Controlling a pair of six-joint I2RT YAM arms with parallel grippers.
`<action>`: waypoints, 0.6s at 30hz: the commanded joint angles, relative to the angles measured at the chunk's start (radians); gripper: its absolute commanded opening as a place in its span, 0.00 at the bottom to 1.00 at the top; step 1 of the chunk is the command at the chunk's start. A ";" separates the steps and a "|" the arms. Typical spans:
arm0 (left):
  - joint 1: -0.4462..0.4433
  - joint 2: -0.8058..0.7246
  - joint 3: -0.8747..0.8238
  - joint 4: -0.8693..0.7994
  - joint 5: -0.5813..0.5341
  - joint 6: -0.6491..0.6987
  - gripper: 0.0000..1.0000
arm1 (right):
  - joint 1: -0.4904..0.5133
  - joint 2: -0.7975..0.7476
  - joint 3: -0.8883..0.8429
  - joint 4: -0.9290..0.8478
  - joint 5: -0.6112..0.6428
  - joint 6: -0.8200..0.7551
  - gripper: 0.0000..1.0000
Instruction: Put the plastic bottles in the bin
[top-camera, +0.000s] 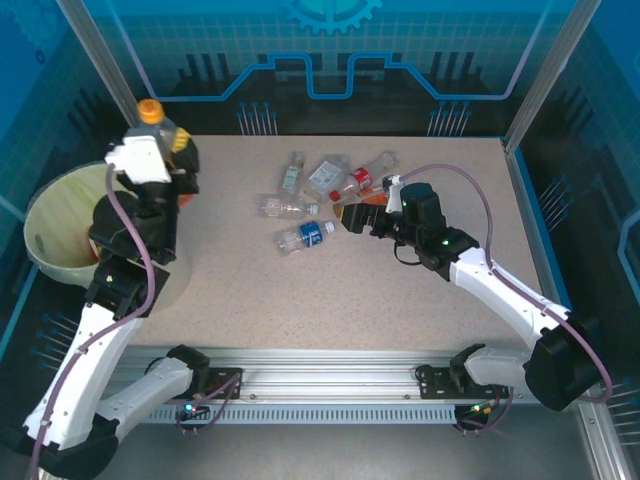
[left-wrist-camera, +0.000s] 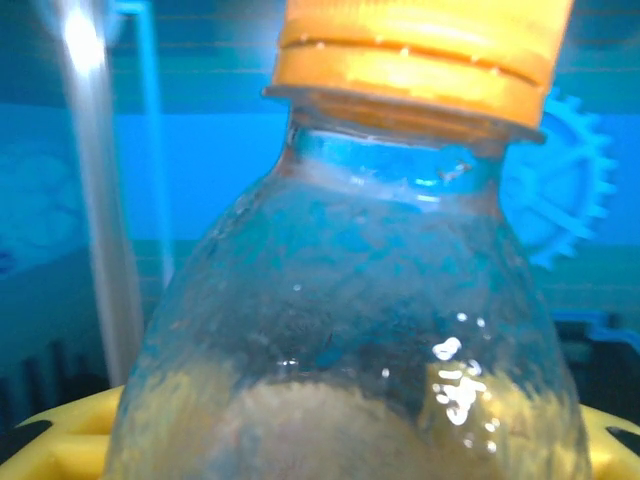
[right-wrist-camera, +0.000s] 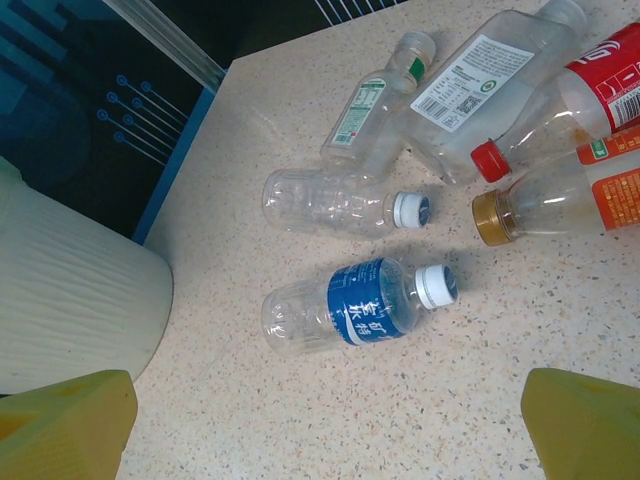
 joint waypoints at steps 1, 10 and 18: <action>0.140 0.016 0.040 -0.013 -0.071 -0.036 0.51 | 0.008 0.002 0.027 0.029 0.005 0.010 1.00; 0.556 0.090 0.007 -0.143 0.048 -0.342 0.52 | 0.008 -0.045 0.018 -0.013 0.034 -0.023 1.00; 0.722 0.130 -0.056 -0.254 0.195 -0.500 0.57 | 0.005 -0.083 -0.006 -0.023 0.073 -0.039 1.00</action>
